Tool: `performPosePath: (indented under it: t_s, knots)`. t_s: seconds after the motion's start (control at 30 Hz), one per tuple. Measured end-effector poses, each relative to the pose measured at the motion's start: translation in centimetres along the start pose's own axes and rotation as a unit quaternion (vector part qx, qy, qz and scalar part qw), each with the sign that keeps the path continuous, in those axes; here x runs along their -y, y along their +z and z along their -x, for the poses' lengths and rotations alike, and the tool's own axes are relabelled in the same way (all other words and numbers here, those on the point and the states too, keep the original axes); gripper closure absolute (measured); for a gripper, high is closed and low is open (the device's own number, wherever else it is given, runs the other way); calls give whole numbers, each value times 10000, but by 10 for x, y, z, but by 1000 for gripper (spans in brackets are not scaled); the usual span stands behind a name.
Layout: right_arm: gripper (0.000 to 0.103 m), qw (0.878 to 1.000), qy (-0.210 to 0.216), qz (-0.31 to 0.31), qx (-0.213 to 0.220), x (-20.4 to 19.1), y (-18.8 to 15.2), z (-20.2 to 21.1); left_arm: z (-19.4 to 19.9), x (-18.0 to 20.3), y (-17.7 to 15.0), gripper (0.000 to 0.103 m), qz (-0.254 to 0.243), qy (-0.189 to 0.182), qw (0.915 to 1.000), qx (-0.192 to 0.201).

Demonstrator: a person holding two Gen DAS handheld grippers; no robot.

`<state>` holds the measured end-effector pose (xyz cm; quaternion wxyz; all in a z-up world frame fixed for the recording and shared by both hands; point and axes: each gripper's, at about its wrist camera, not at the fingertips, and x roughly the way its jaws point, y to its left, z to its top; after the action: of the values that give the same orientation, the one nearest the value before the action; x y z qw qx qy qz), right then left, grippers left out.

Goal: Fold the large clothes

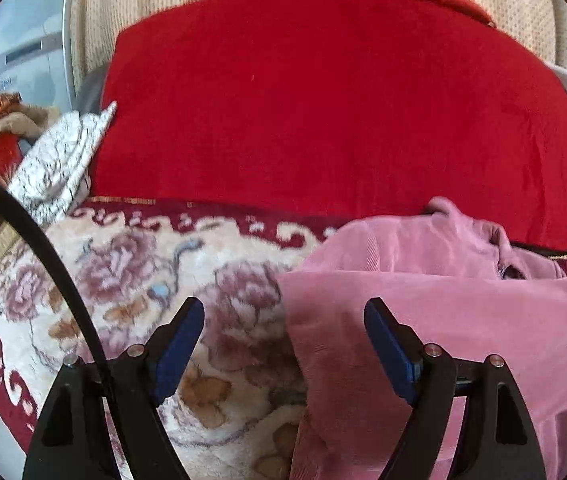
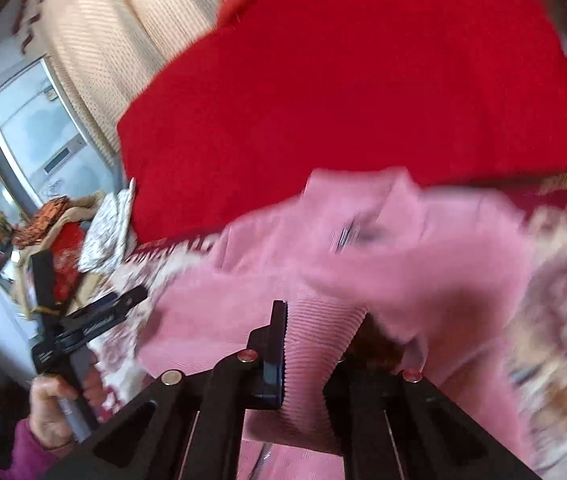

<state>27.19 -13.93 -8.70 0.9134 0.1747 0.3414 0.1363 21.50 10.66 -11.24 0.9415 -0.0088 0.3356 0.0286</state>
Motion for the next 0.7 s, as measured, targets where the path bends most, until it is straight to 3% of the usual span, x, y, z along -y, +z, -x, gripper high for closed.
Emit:
performPosePath:
  t_s: [0.13,0.27,0.33,0.4,0.5,0.63,0.7]
  knots:
    - [98,9966,-694,142,420,13,8,13,-5,21,-2,20,-378,-132,9992,-41]
    - [95,9951,-853,-368,-326,58,-6,-14,-35,45,-17,20,-975,29,9922,-776]
    - [93,9904,-790,-804,-800,79,-16,-29,-38,48,-19,20,-1046,78,9913,-794]
    - [93,9849,-426,-1427,-879,98,-18,-26,-31,47,-15,20,-1035,79,9926,-625]
    - [93,9860,-324,-1588,-402,106,-6,4,-17,46,-11,20,-968,-28,9948,-310]
    - [93,9916,-614,-1089,321,87,4,39,-7,53,-10,20,-977,-340,9946,-126]
    - [93,9942,-496,-854,431,78,5,47,-8,61,-12,20,-1140,-360,9926,-196]
